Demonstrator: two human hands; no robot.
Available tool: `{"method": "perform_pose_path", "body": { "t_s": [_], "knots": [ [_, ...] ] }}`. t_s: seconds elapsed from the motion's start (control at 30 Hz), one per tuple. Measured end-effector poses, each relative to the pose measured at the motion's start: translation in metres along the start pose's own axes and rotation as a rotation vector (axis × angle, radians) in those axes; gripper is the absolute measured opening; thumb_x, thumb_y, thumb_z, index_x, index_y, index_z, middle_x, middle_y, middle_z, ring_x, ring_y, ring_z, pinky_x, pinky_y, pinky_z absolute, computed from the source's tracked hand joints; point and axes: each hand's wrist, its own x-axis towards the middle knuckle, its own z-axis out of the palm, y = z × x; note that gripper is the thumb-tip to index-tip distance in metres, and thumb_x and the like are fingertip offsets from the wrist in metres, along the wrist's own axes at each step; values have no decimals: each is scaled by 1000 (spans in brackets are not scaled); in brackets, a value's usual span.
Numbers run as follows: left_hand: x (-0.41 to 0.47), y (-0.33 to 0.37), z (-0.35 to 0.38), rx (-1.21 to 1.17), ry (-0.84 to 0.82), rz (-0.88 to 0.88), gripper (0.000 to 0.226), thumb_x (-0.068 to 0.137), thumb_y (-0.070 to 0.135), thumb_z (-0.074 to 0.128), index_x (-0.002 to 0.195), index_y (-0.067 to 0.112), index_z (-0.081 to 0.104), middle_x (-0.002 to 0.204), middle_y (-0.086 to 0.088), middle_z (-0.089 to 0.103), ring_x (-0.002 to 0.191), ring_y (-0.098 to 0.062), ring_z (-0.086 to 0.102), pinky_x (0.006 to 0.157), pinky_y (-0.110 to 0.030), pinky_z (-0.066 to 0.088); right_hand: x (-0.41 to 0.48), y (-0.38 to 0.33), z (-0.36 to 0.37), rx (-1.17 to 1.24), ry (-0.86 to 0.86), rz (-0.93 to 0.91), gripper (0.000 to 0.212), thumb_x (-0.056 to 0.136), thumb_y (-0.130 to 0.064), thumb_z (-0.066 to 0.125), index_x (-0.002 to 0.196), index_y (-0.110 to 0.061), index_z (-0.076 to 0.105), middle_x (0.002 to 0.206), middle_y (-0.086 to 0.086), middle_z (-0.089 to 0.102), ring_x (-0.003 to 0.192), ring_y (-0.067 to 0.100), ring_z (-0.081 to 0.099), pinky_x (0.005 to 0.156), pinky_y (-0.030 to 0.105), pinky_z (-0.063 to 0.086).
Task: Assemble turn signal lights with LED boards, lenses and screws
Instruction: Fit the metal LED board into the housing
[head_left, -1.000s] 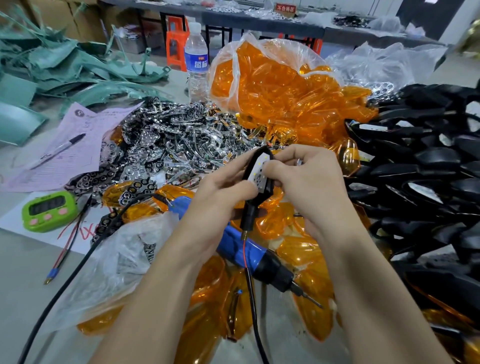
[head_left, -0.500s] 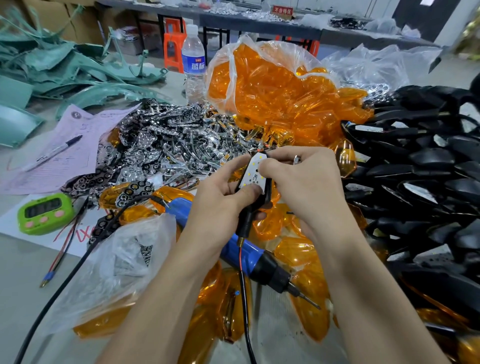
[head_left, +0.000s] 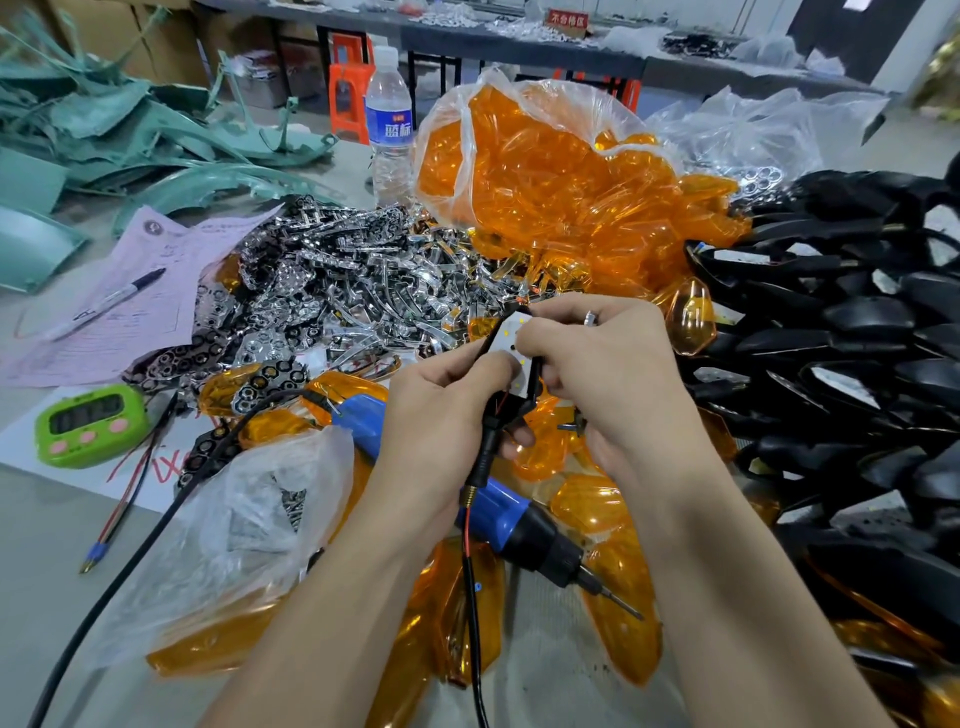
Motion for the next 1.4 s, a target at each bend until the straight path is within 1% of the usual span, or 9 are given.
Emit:
{"method": "perform_pose_path", "body": {
  "t_s": [0.3,0.4,0.5,0.57,0.67,0.77,0.87,1.1,1.4],
  "knots": [
    [-3,1,3,49,74,77,37,93,4,63,60,19,70,55,-12,59,39,-25,54,38,-25,42,-5,-2,-3,-1,-51,-8,4,74,-17,76,74,-19,79,48,-16,52,50,8,41,58,33,38],
    [-2,1,5,52,115,45,34,94,5,64,65,17,76,57,-13,63,38,-23,53,37,-24,41,-4,-1,-11,105,-63,91,20,89,-28,67,75,-14,72,65,0,52,55,11,35,58,32,32],
    [-2,0,5,69,142,22,27,95,7,64,73,16,78,55,-12,64,36,-20,53,36,-23,40,-6,-2,-20,363,-189,117,36,73,-6,52,101,-10,74,80,7,51,60,14,37,58,30,33],
    [-2,1,5,84,150,16,29,95,9,65,70,16,78,55,-13,63,36,-20,52,36,-23,40,-8,-6,-24,430,-256,87,45,63,7,47,98,-9,69,83,6,52,66,15,39,62,31,33],
    [-3,1,3,111,156,15,33,95,13,65,65,22,77,53,-15,62,36,-19,50,37,-23,39,-6,-10,-26,451,-333,63,41,80,21,49,99,-11,66,82,4,57,71,15,49,66,30,39],
    [-4,0,3,121,164,8,34,96,17,64,65,25,76,52,-17,62,37,-20,49,40,-26,37,-4,-11,-29,530,-413,81,36,90,17,52,102,-14,65,83,1,63,67,11,57,62,25,47],
    [-2,-1,4,105,172,-5,29,97,20,65,70,18,76,53,-15,62,40,-23,52,41,-28,37,-5,-8,-26,537,-476,5,31,83,10,65,99,-15,63,83,0,67,68,12,59,62,25,52],
    [-3,-2,7,59,187,-1,32,100,24,64,72,23,78,56,-5,63,39,-17,56,36,-22,39,-4,4,-17,353,-222,-184,40,65,-12,86,103,-8,77,91,9,77,83,23,70,72,32,58],
    [1,-5,4,36,213,-22,30,101,22,63,77,21,80,58,-7,63,39,-19,55,37,-23,41,0,14,-23,459,-306,2,22,75,-11,77,97,-12,82,96,11,79,88,22,76,76,29,61]
  ]
}}
